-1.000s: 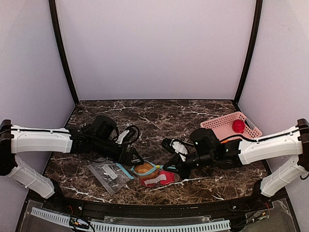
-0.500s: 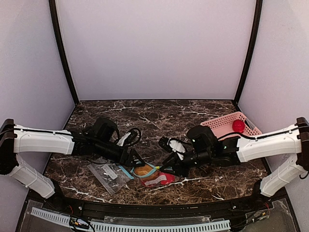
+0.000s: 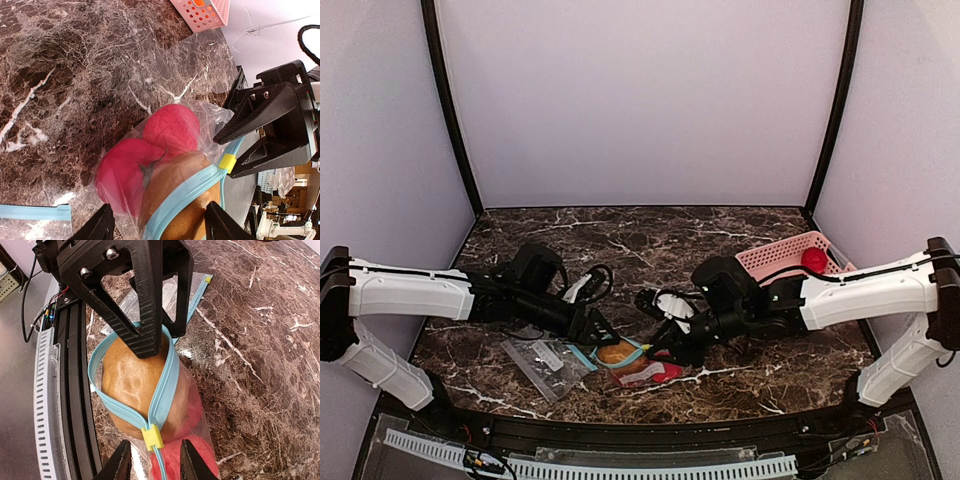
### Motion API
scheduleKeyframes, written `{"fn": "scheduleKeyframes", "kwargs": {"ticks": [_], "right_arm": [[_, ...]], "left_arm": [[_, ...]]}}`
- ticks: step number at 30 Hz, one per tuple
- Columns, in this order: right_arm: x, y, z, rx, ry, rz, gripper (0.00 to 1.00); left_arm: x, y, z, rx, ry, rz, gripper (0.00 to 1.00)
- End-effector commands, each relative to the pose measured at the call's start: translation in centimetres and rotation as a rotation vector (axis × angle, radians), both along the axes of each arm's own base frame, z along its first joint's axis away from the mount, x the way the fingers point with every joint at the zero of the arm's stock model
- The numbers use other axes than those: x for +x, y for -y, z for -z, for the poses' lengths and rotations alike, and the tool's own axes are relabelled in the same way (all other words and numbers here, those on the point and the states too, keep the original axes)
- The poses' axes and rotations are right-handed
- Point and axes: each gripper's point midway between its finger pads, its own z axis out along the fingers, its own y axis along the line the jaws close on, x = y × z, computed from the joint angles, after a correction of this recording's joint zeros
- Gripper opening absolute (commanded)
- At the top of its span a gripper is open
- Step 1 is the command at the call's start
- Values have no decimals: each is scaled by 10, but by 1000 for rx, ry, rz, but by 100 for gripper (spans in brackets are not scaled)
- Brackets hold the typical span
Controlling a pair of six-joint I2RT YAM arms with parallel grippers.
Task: Place the food in the zip-top bag and seal the zipper
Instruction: Pass from the left arm to the right
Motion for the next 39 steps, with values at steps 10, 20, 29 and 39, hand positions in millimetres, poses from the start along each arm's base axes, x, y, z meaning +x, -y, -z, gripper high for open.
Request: {"fn": "scheduleKeyframes", "kwargs": {"ticks": [10, 20, 29, 39], "right_arm": [[1, -14, -2, -20, 57, -38, 26], [1, -16, -3, -16, 59, -51, 0], [1, -13, -2, -3, 55, -35, 0], [1, -16, -5, 13, 52, -35, 0]], "left_arm": [[-2, -6, 13, 55, -12, 6, 60], [-1, -4, 11, 53, -12, 15, 60], [-15, -19, 11, 55, -54, -22, 83], [-18, -20, 13, 32, -81, -38, 60]]}}
